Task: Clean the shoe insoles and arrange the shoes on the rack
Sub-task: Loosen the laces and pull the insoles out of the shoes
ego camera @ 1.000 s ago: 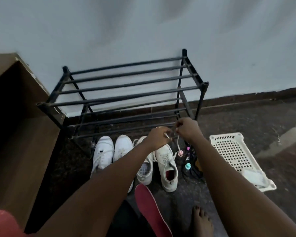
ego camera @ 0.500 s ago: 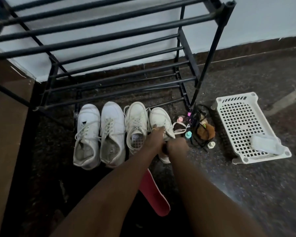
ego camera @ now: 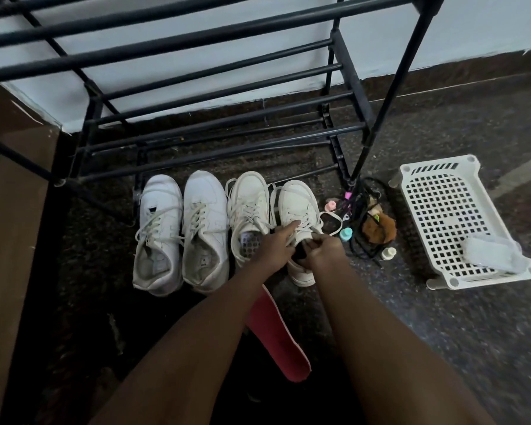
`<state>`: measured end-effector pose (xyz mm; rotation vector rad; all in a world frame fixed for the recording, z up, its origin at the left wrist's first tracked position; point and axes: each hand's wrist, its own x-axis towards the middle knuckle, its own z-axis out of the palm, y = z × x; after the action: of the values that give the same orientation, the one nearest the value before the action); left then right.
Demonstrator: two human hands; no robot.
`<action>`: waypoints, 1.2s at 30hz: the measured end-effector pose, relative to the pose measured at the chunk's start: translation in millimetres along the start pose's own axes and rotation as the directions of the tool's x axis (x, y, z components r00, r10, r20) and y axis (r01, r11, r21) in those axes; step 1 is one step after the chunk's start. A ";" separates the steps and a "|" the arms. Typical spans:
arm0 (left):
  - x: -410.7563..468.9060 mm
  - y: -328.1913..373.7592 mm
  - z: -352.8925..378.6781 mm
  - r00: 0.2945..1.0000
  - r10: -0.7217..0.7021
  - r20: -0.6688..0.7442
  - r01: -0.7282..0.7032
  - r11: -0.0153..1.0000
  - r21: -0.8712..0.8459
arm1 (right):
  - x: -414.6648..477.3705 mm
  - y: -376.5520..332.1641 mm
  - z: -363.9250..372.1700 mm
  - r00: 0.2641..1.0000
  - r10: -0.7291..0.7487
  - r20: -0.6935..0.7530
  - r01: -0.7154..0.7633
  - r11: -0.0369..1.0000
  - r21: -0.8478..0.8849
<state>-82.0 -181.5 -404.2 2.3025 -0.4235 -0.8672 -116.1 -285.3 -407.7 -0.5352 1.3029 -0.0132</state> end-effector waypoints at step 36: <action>-4.6 10.9 -12.5 0.995 0.089 -0.046 -0.078 0.977 0.199 | -17.9 10.6 4.3 0.931 -0.344 -0.120 -0.170 -0.119 -0.978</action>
<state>-77.7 -181.7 -387.6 2.4629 -0.6021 -0.7476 -120.3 -269.0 -394.8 -2.1364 1.4057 0.9718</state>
